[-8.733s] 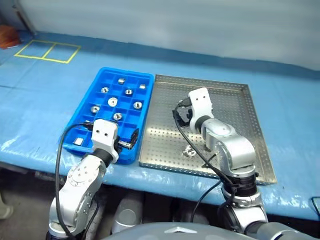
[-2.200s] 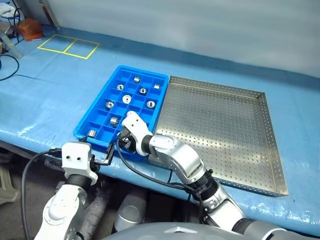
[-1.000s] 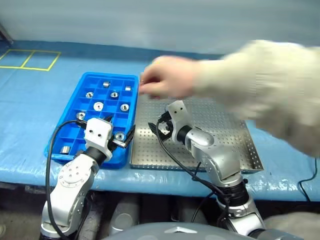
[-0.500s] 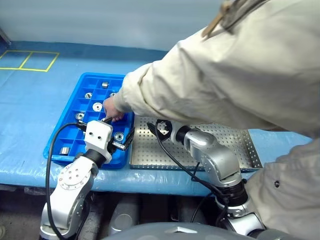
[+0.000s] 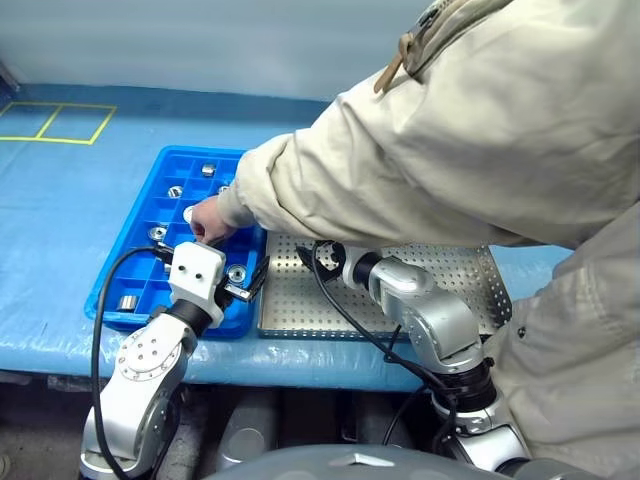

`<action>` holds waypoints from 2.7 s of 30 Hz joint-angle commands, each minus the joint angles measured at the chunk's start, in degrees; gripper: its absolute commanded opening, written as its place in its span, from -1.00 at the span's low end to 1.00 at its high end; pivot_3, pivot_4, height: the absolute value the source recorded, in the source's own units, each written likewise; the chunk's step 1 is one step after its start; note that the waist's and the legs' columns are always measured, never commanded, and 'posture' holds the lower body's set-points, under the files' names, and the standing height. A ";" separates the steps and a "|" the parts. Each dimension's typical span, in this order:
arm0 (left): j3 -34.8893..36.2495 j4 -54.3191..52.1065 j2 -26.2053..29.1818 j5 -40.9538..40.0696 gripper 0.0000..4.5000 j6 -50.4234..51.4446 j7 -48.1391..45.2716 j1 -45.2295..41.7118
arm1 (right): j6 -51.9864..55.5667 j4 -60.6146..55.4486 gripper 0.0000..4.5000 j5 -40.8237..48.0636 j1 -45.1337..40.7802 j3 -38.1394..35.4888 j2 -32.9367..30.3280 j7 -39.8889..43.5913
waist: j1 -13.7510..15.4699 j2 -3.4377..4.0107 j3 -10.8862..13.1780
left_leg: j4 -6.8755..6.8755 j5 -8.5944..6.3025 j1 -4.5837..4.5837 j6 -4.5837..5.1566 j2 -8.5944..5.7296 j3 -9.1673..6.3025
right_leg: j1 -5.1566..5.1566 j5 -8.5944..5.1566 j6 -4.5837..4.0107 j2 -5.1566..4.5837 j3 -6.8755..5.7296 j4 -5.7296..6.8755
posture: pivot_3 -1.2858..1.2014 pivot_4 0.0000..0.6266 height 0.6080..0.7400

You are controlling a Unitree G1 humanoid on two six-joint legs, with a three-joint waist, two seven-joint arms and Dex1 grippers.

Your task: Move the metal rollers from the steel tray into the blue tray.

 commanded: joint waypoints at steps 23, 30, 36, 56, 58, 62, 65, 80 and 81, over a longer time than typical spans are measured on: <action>0.08 -0.26 -0.09 -0.01 1.00 -0.99 0.06 -0.62 | -0.40 -1.89 0.99 0.49 -0.61 -0.22 0.07 -0.47 | -0.03 0.00 0.00 | 0.01 0.01 0.03 0.02 0.00 0.07 | 0.00 0.03 0.04 0.00 0.10 0.00 | 0.23 -0.52 1.00; 0.17 -0.31 -0.17 -0.09 1.00 -0.99 0.11 -0.64 | -0.48 -1.88 0.99 0.50 -0.65 -0.21 0.09 -0.52 | -0.02 0.00 0.00 | 0.01 0.01 0.03 0.02 -0.01 0.08 | 0.00 0.03 0.05 0.00 0.10 0.00 | 0.23 -0.52 1.00; 0.21 -0.22 -0.13 -0.15 1.00 -1.00 0.01 -0.86 | -0.52 -1.90 0.99 0.48 -0.70 -0.21 0.11 -0.57 | -0.03 0.00 0.00 | 0.02 0.01 0.04 0.02 -0.01 0.08 | 0.00 0.03 0.05 0.00 0.10 0.01 | 0.23 -0.52 1.00; -0.21 0.07 0.03 -0.20 1.00 -1.02 -0.32 -1.64 | -0.57 -2.08 0.99 0.38 -0.81 -0.02 -0.15 -0.60 | -0.04 -0.01 0.00 | 0.03 0.02 0.04 0.03 -0.01 0.10 | 0.01 0.05 0.04 0.00 0.12 0.01 | 0.22 -0.52 1.00; -0.18 0.08 0.04 -0.31 1.00 -0.95 -0.35 -1.75 | -0.56 -2.13 0.99 0.38 -0.78 -0.02 -0.16 -0.60 | -0.04 -0.01 0.00 | 0.03 0.02 0.04 0.03 -0.01 0.10 | 0.01 0.05 0.05 0.00 0.12 0.01 | 0.22 -0.52 1.00; -0.26 0.01 0.22 -0.24 1.00 -0.87 -0.42 -1.86 | -0.50 -2.30 0.99 0.39 -0.59 -0.01 -0.15 -0.67 | -0.04 -0.01 -0.01 | 0.03 0.02 0.04 0.04 -0.01 0.10 | 0.01 0.05 0.05 0.00 0.12 0.01 | 0.22 -0.52 1.00; -0.30 0.05 0.21 -0.26 1.00 -0.81 -0.41 -1.94 | -0.50 -2.35 0.99 0.44 -0.55 0.03 -0.12 -0.70 | -0.04 -0.01 -0.01 | 0.03 0.02 0.04 0.04 -0.01 0.10 | 0.01 0.05 0.04 0.00 0.12 0.01 | 0.22 -0.52 1.00; -0.50 -0.30 0.17 -0.29 1.00 -0.27 -0.22 -1.77 | -0.59 -2.57 0.99 0.60 0.11 -0.23 0.35 -1.35 | -0.05 -0.01 -0.01 | 0.03 0.02 0.05 0.04 0.00 0.11 | 0.01 0.05 0.05 0.00 0.13 0.02 | 0.22 -0.52 1.00; -0.53 -0.32 0.18 -0.29 1.00 -0.30 -0.24 -1.75 | -0.60 -2.58 0.99 0.61 0.10 -0.24 0.35 -1.41 | -0.05 -0.01 -0.01 | 0.03 0.02 0.05 0.04 -0.01 0.10 | 0.01 0.05 0.05 0.00 0.13 0.02 | 0.22 -0.52 1.00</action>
